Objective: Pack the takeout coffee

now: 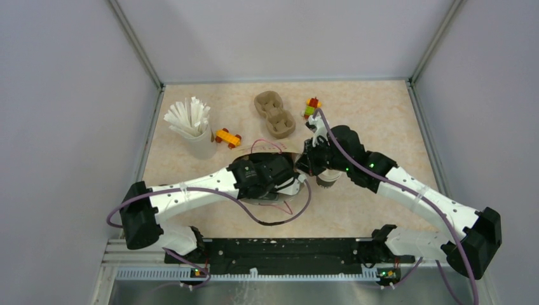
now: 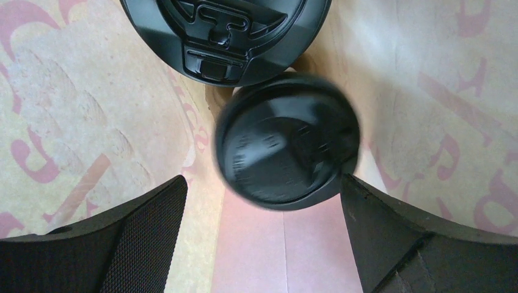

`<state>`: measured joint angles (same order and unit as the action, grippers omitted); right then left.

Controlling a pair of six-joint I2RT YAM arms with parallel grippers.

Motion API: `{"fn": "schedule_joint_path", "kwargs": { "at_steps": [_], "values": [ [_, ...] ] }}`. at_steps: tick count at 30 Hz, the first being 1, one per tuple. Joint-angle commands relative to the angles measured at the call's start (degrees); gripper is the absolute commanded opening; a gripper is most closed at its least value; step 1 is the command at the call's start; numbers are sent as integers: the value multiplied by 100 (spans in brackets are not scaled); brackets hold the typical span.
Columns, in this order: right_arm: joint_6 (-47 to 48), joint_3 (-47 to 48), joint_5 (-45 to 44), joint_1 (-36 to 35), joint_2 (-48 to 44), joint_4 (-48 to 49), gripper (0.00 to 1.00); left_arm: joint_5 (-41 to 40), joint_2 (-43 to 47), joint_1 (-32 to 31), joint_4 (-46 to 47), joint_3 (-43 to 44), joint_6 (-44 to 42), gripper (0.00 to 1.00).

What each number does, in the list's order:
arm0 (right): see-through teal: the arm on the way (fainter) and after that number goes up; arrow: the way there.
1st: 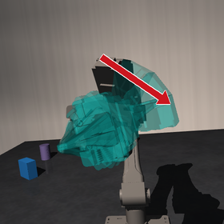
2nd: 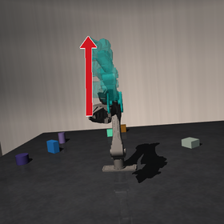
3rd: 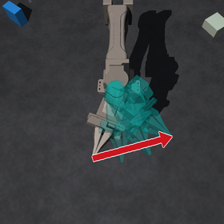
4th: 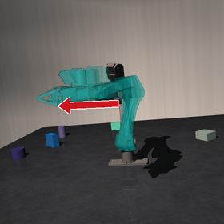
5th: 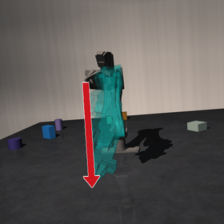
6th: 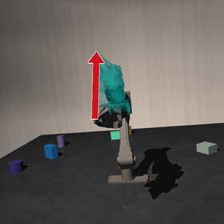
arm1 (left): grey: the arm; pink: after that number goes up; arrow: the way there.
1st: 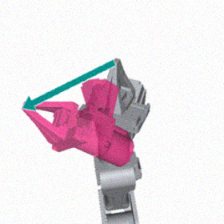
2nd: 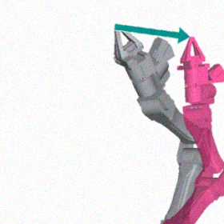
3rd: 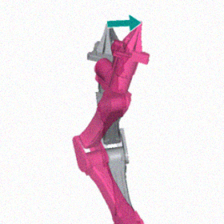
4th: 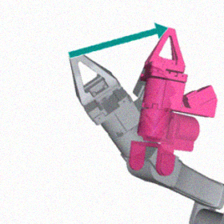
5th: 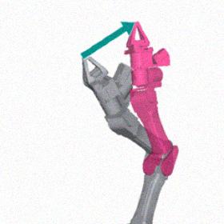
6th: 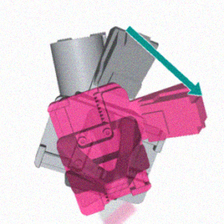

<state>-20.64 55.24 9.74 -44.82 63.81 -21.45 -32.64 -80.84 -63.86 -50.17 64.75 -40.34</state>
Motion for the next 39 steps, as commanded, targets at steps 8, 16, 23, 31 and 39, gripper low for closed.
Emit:
{"fn": "schedule_joint_path", "kwargs": {
  "at_steps": [8, 16, 23, 31, 39],
  "values": [
    [26, 327, 81, 36, 17, 216, 0, 94, 44, -31, -464, 471, 147, 92],
    [51, 378, 89, 35, 21, 118, 0, 202, -2, -39, -594, 554, 172, 80],
    [61, 367, 106, 35, 37, 144, 0, 237, 16, -57, -607, 575, 187, 96],
    [86, 391, 99, 35, 75, 141, 0, 285, 20, -57, -681, 741, 182, 86],
    [59, 365, 108, 35, 95, 162, 0, 448, -11, -61, -776, 967, 217, 70]
  ]
}}
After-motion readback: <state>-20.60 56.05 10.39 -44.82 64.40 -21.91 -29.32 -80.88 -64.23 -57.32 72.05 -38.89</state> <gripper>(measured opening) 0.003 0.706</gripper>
